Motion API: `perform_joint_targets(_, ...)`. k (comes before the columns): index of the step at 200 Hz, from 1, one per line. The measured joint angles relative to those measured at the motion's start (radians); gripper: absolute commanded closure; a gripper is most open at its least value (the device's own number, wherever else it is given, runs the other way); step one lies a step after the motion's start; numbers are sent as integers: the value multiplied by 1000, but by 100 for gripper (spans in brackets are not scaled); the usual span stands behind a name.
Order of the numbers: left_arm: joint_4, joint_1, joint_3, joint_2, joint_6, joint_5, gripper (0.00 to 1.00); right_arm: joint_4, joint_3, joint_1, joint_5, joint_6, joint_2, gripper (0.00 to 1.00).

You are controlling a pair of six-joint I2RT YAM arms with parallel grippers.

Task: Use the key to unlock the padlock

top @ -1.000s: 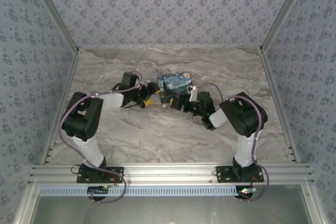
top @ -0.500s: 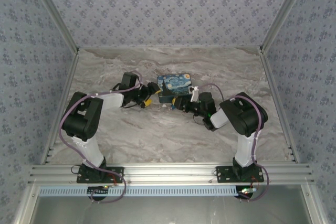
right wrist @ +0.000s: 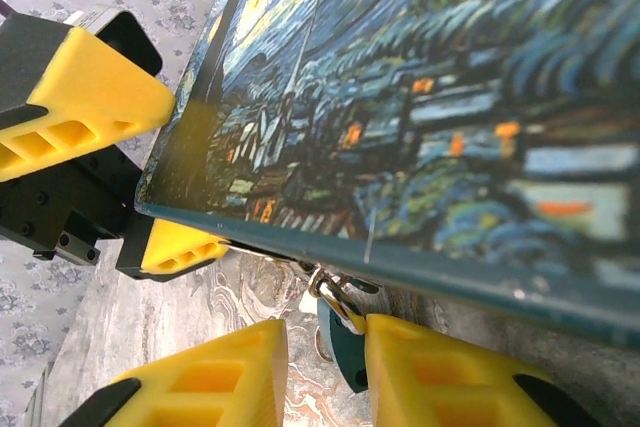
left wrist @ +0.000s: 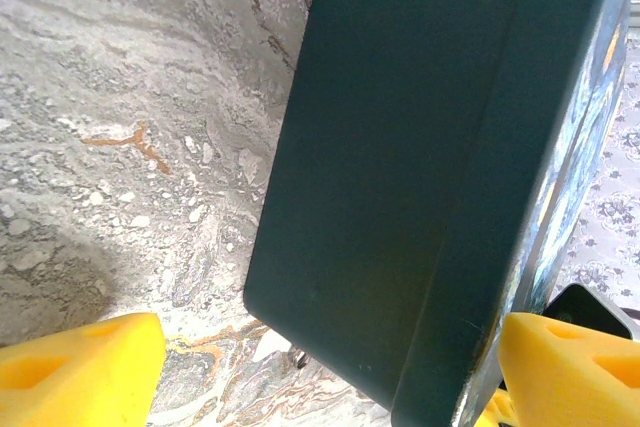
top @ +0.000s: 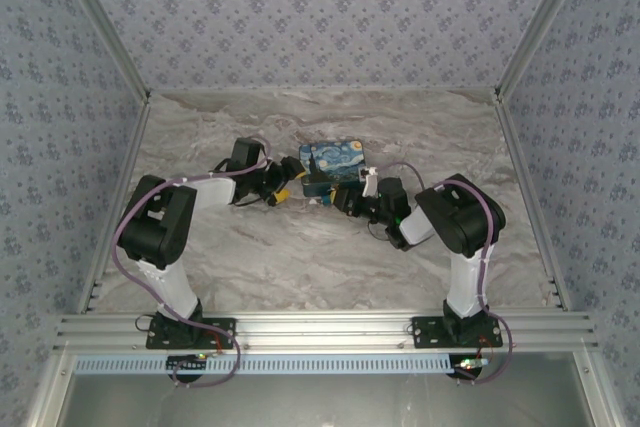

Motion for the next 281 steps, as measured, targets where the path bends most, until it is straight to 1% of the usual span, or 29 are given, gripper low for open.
perform_joint_targets(37, -1, 0, 0, 0, 0, 0, 13, -3, 0, 0, 5, 2, 0, 94)
perform_joint_targets(47, -2, 0, 0, 0, 0, 0, 13, -4, 0, 0, 8, 5, 0, 97)
perform_joint_targets(67, -3, 0, 0, 0, 0, 0, 13, -4, 0, 0, 8, 7, 0, 99)
perform_joint_targets(95, -4, 0, 0, 0, 0, -1, 13, -3, 0, 0, 8, 7, 0, 98)
perform_joint_targets(112, -6, 0, 0, 0, 0, -1, 13, -3, 0, -1, 8, 7, 0, 92)
perform_joint_targets(131, -6, 0, 0, 0, 0, -1, 13, -3, 0, -1, 7, 7, 0, 87)
perform_joint_targets(144, -6, 0, 0, 0, 0, -1, 13, -3, 2, -1, 7, 7, 1, 82)
perform_joint_targets(160, -6, 0, 0, 0, 0, -1, 13, -3, 11, -1, 7, 8, 4, 79)
perform_joint_targets(184, -6, 0, 0, 0, 0, -1, 13, -3, 26, -1, 7, 7, 7, 79)
perform_joint_targets(225, -7, 0, 0, 0, 0, -1, 13, -3, 42, -1, 7, 7, 21, 82)
perform_joint_targets(258, -7, 0, 0, 0, 0, -1, 13, 5, 44, 0, 8, 8, 26, 88)
perform_joint_targets(268, -7, 0, 0, 0, 0, -3, 13, 10, 44, 0, 8, 11, 28, 92)
perform_joint_targets(281, -6, 0, 0, 0, 0, -5, 13, 16, 44, 0, 10, 15, 29, 94)
